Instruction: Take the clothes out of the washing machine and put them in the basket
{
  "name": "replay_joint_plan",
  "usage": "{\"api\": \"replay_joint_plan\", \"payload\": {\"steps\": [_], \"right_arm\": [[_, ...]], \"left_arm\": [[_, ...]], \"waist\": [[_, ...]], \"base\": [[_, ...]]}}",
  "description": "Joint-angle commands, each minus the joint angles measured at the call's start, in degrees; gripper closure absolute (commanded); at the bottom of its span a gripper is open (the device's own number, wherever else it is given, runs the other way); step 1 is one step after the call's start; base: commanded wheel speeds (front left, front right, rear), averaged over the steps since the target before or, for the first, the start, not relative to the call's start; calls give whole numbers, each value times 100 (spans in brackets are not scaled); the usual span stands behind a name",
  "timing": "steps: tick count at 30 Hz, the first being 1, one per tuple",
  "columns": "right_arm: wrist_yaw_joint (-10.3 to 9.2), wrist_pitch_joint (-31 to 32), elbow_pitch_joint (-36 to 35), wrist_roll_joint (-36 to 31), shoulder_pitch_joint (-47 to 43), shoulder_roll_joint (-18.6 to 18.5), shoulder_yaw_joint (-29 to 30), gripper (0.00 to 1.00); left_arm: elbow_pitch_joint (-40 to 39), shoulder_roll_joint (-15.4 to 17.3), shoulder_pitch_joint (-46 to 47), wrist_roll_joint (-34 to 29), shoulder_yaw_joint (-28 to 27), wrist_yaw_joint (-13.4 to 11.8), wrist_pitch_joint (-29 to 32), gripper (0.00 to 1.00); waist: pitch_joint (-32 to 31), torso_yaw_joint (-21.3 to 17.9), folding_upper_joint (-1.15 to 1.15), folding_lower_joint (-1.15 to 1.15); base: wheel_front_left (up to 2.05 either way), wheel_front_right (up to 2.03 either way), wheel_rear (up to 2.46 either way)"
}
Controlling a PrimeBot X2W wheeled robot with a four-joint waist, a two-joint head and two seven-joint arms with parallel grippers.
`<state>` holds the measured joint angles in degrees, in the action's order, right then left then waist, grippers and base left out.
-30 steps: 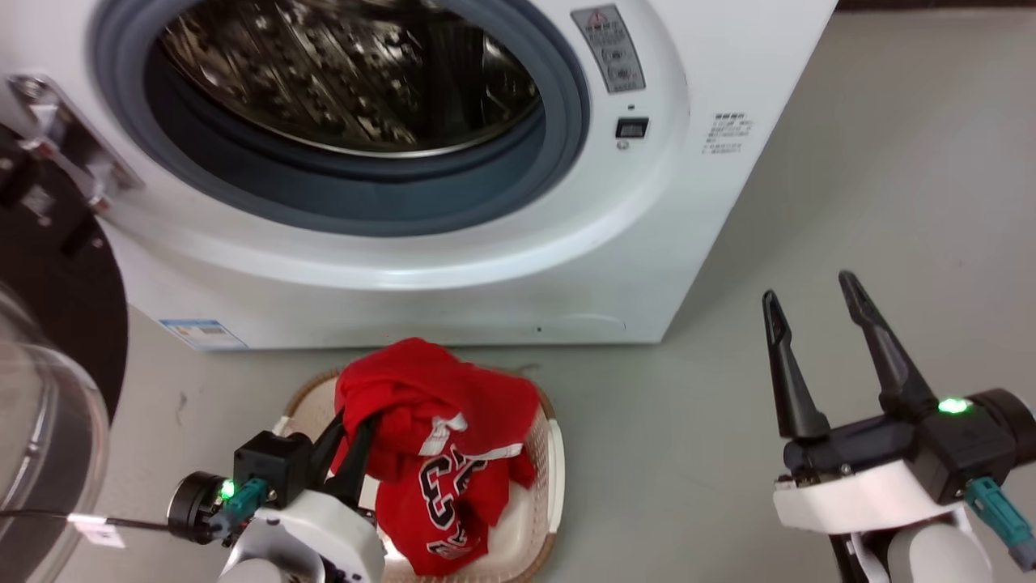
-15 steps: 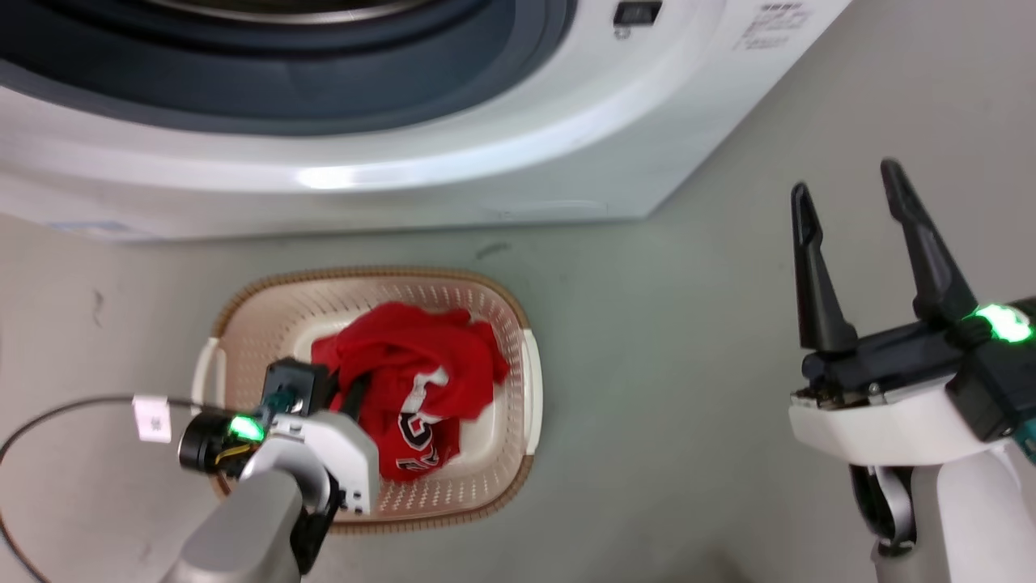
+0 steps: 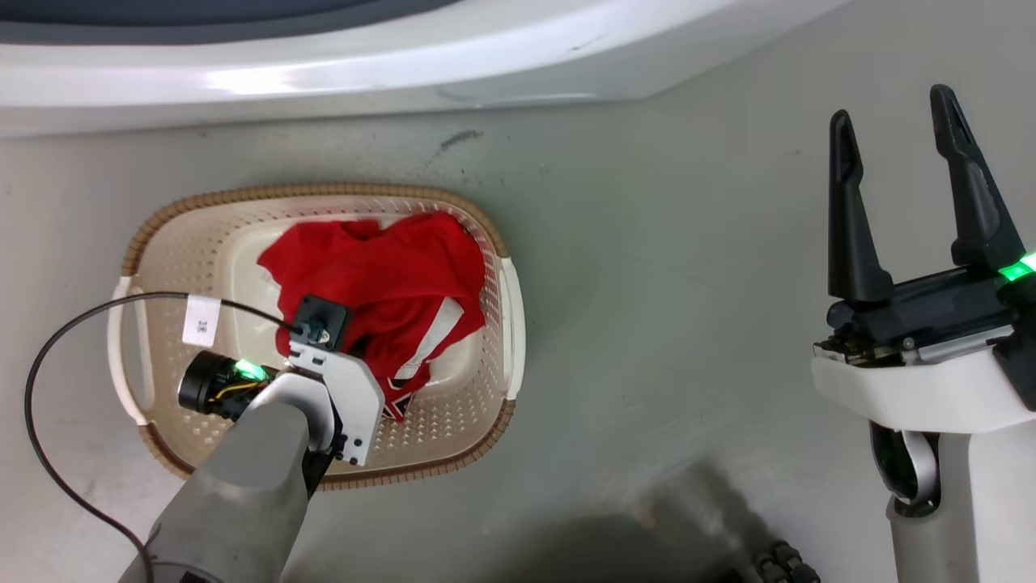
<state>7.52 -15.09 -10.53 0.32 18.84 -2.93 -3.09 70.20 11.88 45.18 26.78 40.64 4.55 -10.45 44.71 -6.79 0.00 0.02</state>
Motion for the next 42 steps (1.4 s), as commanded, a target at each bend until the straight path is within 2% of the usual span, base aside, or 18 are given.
{"api": "replay_joint_plan", "payload": {"steps": [1, 6, 7, 8, 15, 24, 30, 34, 42], "right_arm": [[-6, -11, -23, 14, 133, 10, 17, 0], [-6, -11, 4, 49, 168, 10, -4, 0], [-6, -11, 19, 54, 180, 10, -12, 0], [-6, -11, 26, 56, 189, 10, -18, 0], [-6, -11, 117, 26, 3, 10, -29, 0], [-5, -11, 267, -53, -412, 9, -95, 0], [-5, -12, 346, -111, -661, 9, -100, 0], [-5, -11, 414, -158, -881, 10, -69, 0], [-6, -11, 487, -145, -1133, 9, -70, 0]], "left_arm": [[108, -48, 127, -29, 30, 29, 94, 100], [262, -128, 190, 7, 89, 46, 292, 100], [277, -136, 186, -25, 124, 58, 298, 54], [289, -159, 169, 1, 116, 67, 295, 0], [329, -254, -67, 87, 131, 117, -48, 0], [71, -281, -549, 156, 46, 83, -472, 0], [-785, -139, -980, 74, -228, -141, -472, 0], [-1732, -4, -1477, -108, -657, -387, -475, 0], [-3058, 41, -2215, -487, -1415, -685, -475, 0]], "waist": [[154, -42, 0, -2], [224, -58, 0, -2], [214, -60, 0, -2], [190, -60, 0, -2], [-228, 54, 0, -2], [-1138, 280, 0, -2], [-1591, 441, 0, -2], [-1987, 579, 0, -2], [-2475, 709, 0, -2]], "base": [[0, 0, 0], [0, 0, 0], [0, 0, 0], [0, 0, 0], [0, 0, 0], [0, 0, 0], [0, 0, 0], [0, 0, 0], [0, 0, 0]]}}
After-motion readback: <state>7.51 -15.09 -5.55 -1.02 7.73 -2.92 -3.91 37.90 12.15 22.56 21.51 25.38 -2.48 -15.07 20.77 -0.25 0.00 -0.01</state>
